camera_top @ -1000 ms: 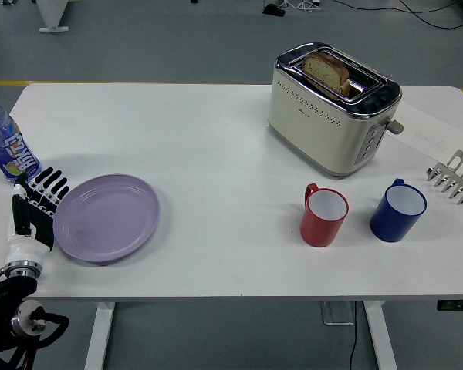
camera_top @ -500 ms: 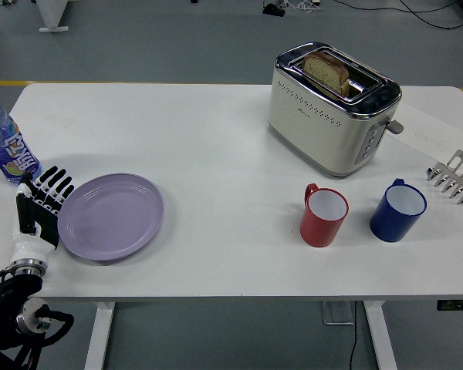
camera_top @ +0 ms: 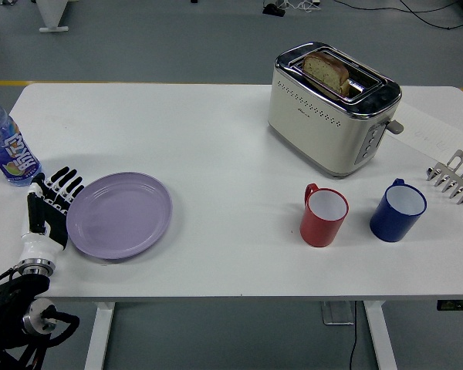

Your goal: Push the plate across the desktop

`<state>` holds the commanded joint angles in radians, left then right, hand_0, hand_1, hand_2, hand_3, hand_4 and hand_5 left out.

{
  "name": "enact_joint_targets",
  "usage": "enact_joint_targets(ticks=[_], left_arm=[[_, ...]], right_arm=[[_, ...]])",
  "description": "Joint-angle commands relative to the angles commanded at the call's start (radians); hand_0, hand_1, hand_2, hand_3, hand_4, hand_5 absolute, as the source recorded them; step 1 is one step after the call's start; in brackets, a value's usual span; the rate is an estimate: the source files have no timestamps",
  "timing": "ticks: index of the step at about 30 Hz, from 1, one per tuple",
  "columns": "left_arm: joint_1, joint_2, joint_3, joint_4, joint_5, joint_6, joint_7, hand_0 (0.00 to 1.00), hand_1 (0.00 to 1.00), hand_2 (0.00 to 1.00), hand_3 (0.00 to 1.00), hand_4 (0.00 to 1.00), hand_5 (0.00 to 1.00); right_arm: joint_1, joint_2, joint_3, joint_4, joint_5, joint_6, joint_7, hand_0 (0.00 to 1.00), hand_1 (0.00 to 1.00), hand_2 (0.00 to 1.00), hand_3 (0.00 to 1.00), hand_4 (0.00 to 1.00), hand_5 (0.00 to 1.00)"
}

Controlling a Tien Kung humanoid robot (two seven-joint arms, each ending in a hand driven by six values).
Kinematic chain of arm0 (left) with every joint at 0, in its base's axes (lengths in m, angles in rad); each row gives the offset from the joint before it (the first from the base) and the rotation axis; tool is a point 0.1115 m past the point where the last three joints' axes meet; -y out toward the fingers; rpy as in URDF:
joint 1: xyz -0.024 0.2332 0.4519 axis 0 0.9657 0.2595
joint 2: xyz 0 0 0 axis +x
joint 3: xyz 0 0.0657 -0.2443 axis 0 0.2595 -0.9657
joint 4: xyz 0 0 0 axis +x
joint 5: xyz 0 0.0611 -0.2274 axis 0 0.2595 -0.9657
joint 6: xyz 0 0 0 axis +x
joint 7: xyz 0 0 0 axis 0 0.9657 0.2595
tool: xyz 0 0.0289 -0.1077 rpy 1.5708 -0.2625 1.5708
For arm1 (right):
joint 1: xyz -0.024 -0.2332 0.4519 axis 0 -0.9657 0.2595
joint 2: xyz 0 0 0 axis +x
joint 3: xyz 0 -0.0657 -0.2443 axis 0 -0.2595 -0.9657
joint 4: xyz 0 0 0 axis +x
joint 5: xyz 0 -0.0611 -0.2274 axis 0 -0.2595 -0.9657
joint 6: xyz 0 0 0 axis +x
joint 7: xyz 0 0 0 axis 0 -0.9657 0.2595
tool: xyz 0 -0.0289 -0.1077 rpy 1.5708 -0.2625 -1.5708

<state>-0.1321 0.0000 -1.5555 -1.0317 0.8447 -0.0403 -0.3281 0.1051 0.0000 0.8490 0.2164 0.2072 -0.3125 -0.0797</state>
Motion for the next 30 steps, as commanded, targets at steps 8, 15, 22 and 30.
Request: enact_joint_targets(ticks=[8, 15, 22, 30], left_arm=[[0.004, 0.000, 0.038, -0.004, 0.000, 0.001, 0.001, 0.797, 0.772, 0.734, 0.628, 0.451, 0.998], [0.003, 0.000, 0.073, -0.016, -0.002, 0.004, -0.001, 0.797, 0.772, 0.733, 0.626, 0.451, 0.998], [-0.001, 0.000, 0.102, -0.021, -0.004, 0.005, -0.001, 0.796, 0.772, 0.733, 0.627, 0.451, 0.998], [-0.012, 0.000, 0.138, -0.023, -0.009, 0.006, -0.001, 0.796, 0.772, 0.732, 0.627, 0.451, 0.998]], right_arm=[[-0.006, 0.000, 0.004, 0.001, -0.007, -0.001, -0.003, 0.565, 0.471, 0.614, 0.616, 0.390, 0.571], [-0.007, 0.000, 0.005, 0.002, -0.010, -0.003, -0.003, 0.565, 0.472, 0.614, 0.616, 0.390, 0.571], [-0.006, 0.000, 0.004, 0.000, -0.012, 0.000, -0.003, 0.565, 0.472, 0.615, 0.617, 0.390, 0.570], [-0.001, 0.000, 0.002, -0.001, -0.013, 0.003, -0.002, 0.566, 0.472, 0.614, 0.617, 0.390, 0.572]])
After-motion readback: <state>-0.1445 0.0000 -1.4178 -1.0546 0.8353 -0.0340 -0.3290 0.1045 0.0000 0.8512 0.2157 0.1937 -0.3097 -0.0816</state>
